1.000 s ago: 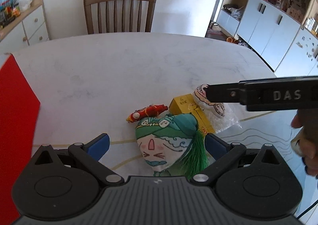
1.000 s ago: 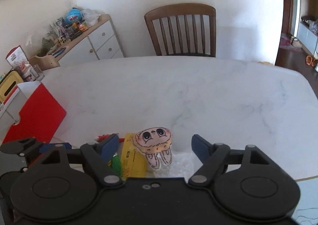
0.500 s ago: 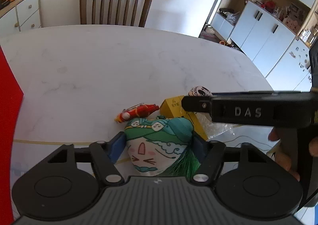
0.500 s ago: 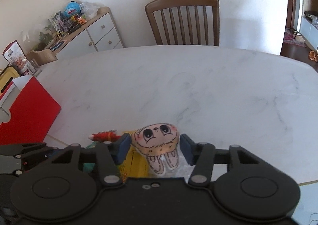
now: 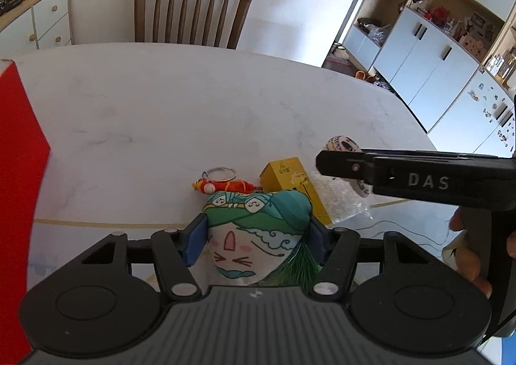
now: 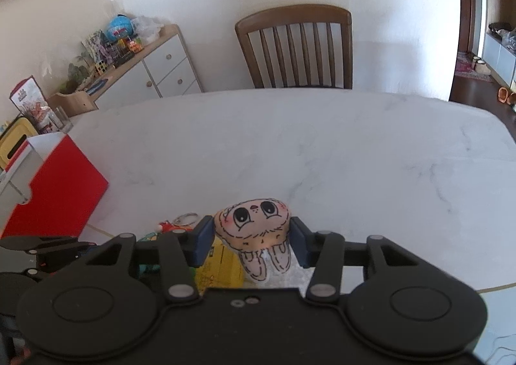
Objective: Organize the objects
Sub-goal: 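Grasp the green-haired plush doll with the left gripper while the right gripper grasps the cartoon-face bag, then carry the plush doll and cartoon-face bag over the box with both grippers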
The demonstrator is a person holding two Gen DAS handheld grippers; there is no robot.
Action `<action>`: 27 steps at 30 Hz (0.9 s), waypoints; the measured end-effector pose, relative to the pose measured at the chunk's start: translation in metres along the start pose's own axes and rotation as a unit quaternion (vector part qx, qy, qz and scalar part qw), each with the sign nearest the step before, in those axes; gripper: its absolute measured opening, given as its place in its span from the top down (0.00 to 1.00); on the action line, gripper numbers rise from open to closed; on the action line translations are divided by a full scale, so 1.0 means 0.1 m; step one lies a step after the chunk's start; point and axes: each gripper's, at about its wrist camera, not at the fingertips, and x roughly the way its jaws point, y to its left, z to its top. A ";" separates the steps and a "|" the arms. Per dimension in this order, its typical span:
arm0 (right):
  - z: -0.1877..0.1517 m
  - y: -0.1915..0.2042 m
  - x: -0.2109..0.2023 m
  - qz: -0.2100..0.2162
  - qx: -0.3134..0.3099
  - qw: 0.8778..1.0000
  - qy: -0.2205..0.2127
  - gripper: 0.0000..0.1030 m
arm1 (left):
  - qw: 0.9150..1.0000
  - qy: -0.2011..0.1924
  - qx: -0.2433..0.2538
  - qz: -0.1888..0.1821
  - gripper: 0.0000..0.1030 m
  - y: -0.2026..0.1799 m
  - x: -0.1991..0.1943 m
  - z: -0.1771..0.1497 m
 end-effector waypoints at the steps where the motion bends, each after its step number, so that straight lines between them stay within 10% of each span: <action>1: 0.00 0.00 -0.05 0.001 -0.002 1.000 -0.002 0.53 | 1.000 -0.002 0.003 0.001 0.40 -0.01 -0.05 0.00; 27: -0.27 0.80 -1.25 0.001 -0.084 0.996 -0.015 0.53 | 1.000 -0.019 0.010 0.004 0.40 0.06 -1.39 -0.10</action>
